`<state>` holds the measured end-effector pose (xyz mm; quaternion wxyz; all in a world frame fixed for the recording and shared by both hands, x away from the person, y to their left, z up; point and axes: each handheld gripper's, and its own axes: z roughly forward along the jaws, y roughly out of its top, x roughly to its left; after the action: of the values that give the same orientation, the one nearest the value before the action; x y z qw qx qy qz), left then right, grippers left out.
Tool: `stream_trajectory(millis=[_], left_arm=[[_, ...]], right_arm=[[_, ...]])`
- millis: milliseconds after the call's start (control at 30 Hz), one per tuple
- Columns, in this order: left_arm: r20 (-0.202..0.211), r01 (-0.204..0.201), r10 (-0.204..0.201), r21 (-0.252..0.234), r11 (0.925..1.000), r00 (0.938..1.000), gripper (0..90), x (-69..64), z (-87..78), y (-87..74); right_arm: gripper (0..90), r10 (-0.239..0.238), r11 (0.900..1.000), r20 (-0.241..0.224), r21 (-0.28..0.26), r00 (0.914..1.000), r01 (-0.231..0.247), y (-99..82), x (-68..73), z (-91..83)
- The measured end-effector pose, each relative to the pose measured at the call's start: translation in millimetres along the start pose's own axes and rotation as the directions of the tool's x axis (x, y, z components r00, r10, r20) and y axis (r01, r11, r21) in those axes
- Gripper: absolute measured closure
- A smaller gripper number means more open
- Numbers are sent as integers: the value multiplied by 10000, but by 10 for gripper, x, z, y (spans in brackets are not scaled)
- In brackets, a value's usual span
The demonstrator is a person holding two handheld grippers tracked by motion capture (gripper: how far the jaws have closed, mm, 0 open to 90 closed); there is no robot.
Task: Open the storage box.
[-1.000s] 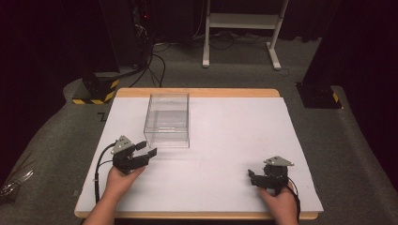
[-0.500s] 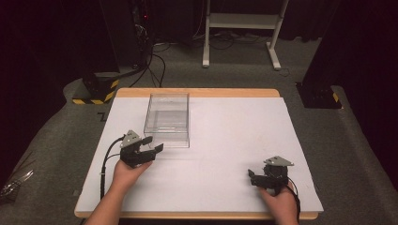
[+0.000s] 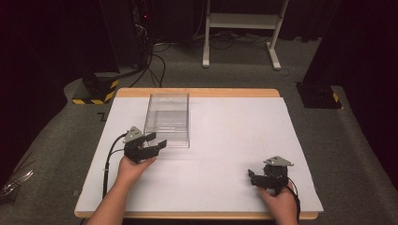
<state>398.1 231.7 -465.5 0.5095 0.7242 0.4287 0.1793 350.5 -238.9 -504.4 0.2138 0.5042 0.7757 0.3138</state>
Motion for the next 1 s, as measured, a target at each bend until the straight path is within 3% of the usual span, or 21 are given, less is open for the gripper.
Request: stream_trajectory(millis=[333, 667, 833, 1000], left_arm=[[406, 204, -197, -170, 9996, 9990, 467, 102, 90, 4], [1057, 334, -280, -504, 9982, 9940, 533, 131, 123, -14], [1057, 334, -266, -635, 9974, 9940, 632, 174, 117, -25], [997, 33, 49, -820, 9966, 9950, 681, 176, 112, -25]], right_arm=[[110, 3, 10000, -3, 2, 10000, -3, 0, 0, 0], [110, 0, 10000, -2, -4, 10000, 0, -1, 0, -1], [110, -9, 10000, 1, -7, 10000, 9, -1, 0, -1], [110, -7, 10000, 3, -15, 10000, 7, -1, 0, -1]])
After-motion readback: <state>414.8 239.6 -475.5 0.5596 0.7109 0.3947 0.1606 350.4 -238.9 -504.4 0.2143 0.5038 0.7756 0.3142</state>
